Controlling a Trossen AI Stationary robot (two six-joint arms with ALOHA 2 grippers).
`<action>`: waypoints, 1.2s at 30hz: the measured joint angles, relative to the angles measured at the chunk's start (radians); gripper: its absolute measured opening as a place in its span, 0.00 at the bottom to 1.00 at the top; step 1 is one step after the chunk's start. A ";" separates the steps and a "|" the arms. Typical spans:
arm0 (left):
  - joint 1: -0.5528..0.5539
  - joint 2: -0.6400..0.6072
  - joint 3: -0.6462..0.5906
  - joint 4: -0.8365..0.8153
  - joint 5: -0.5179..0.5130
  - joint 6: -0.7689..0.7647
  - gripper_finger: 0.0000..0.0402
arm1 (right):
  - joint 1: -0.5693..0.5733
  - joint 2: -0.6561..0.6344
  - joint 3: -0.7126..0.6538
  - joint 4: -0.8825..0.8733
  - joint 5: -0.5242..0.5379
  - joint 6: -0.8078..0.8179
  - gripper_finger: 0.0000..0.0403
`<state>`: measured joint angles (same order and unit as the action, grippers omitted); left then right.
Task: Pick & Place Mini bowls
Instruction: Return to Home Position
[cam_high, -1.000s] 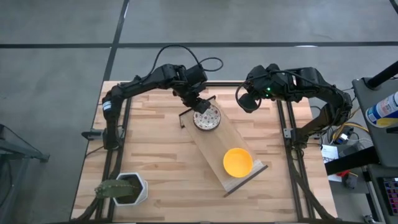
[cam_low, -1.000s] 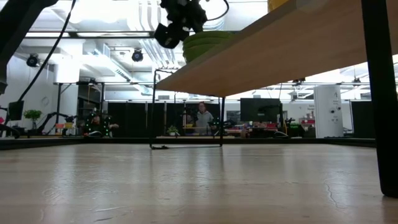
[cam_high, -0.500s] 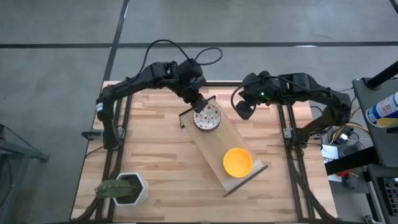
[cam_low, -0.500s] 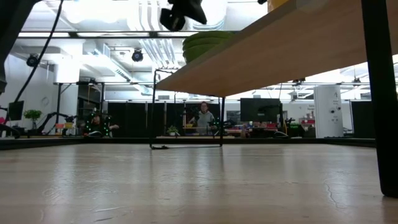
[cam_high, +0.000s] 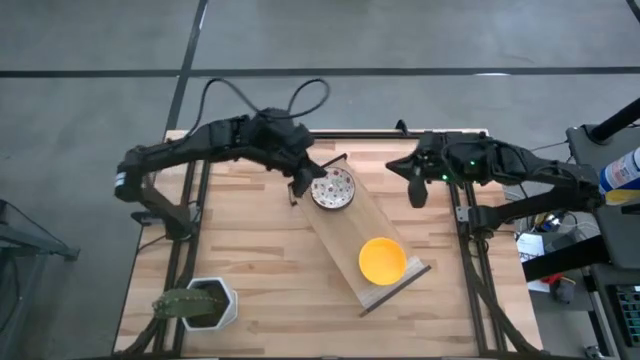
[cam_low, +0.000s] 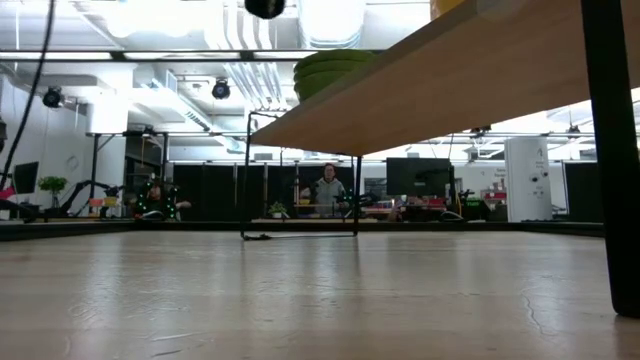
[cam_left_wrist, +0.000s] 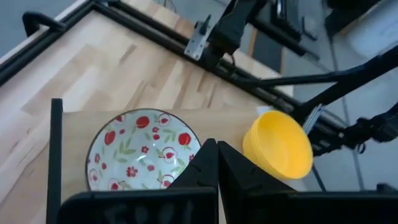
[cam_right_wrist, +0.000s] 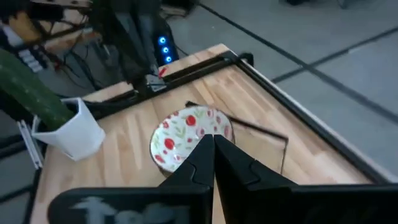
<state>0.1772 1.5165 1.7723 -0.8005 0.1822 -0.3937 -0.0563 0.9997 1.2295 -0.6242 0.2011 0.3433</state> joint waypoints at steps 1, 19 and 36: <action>-0.001 -0.036 -0.052 0.040 0.000 -0.009 0.00 | 0.000 -0.024 -0.032 0.008 0.004 0.031 0.02; -0.022 -0.611 -0.898 0.466 -0.046 -0.105 0.00 | 0.000 -0.325 -0.452 0.100 -0.046 -0.023 0.02; -0.100 -0.858 -1.417 1.097 0.037 0.008 0.00 | -0.001 -0.492 -0.709 0.416 -0.150 -0.074 0.02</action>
<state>0.0772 0.6582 0.3557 0.2964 0.2188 -0.3856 -0.0569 0.5074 0.5208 -0.2084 0.0509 0.2691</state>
